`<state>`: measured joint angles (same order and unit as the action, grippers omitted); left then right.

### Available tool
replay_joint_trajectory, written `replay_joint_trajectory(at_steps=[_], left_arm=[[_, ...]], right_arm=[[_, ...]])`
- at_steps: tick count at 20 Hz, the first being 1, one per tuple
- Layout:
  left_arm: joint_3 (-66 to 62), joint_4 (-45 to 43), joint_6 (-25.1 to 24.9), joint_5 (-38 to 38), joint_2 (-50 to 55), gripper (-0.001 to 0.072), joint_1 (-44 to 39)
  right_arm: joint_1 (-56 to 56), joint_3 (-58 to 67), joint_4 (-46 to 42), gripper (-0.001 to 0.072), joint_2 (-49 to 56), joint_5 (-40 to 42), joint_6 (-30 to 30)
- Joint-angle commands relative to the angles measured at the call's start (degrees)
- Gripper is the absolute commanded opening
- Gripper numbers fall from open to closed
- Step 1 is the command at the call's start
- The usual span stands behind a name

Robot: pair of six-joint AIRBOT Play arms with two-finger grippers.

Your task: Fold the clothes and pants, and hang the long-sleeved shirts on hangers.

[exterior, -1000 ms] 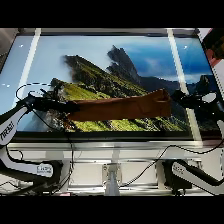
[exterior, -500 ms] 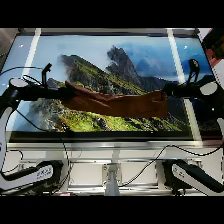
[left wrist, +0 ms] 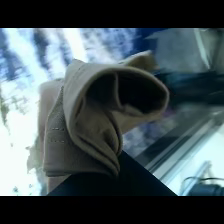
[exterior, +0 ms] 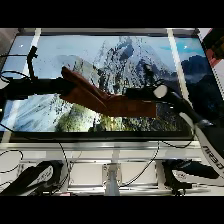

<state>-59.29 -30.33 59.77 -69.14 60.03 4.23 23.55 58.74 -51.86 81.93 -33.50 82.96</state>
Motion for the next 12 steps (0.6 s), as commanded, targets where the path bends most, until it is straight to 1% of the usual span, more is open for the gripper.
replay_joint_trajectory(at_steps=[1, 4, 8, 10, 12], left_arm=[[-0.04, 2.51, 0.28, 2.32, -0.9, 0.0014, -2.32], [-0.04, 2.51, 0.28, 2.71, -0.85, 0.0014, -2.89], [0.15, 0.44, 0.28, 5.16, -0.83, 0.0014, -3.08], [0.15, -0.04, 0.28, 6.23, -0.37, 0.0014, -3.58], [0.15, 0.0, 0.28, 6.86, 1.03, 0.0014, -5.05]], right_arm=[[10.12, 7.43, 4.24, 0.0011, 10.32, 2.23, 2.08], [14.32, 15.45, 4.28, 0.0011, 17.11, 1.6, 4.92], [15.65, 19.28, 3.48, 0.0011, 18.34, -0.15, 4.85], [14.43, 19.34, 0.28, 0.0011, 18.29, -3.78, 4.83], [12.04, 19.3, -5.62, 0.0012, 18.18, -10.43, 4.85]])
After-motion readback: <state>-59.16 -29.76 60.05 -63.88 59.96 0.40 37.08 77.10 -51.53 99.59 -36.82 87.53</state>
